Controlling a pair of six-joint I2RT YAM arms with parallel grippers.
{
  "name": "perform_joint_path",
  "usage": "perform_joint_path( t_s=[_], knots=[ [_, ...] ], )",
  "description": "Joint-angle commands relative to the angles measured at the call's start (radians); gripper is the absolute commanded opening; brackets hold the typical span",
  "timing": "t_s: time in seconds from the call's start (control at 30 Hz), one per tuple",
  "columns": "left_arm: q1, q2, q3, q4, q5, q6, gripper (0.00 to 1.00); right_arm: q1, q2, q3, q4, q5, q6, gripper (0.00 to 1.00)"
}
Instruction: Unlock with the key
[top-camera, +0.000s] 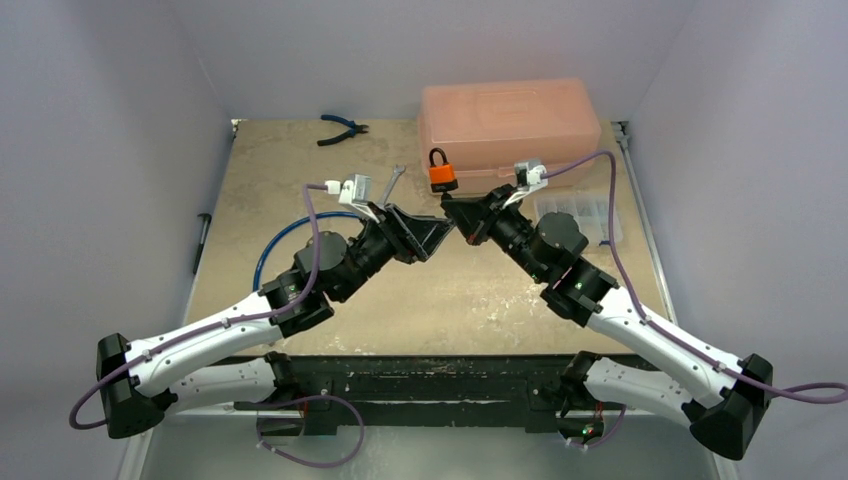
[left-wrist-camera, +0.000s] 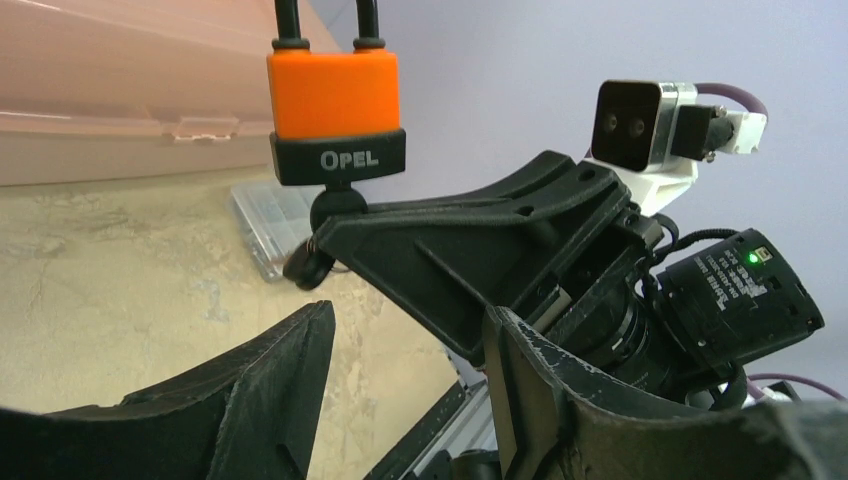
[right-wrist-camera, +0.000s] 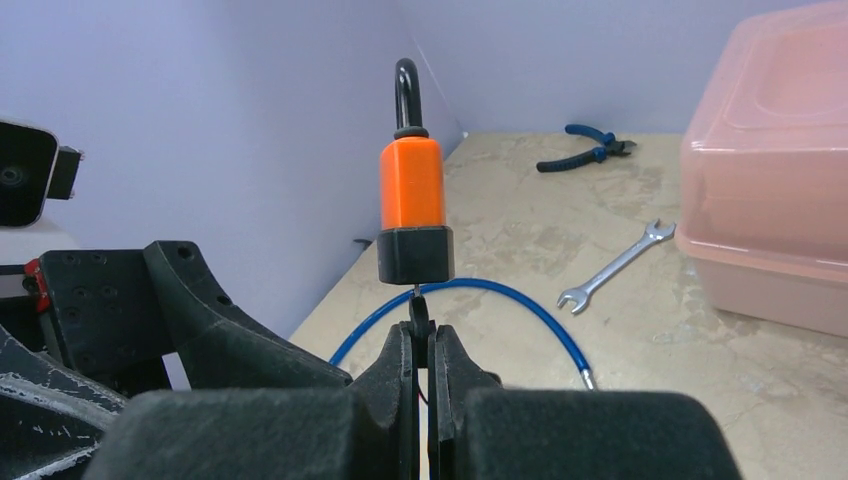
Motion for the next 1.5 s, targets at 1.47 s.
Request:
perform_joint_path(
  t_s=[1.47],
  knots=[
    [0.001, -0.086, 0.139, 0.094, 0.315, 0.286, 0.66, 0.0, -0.212, 0.063, 0.088, -0.465, 0.114, 0.0]
  ],
)
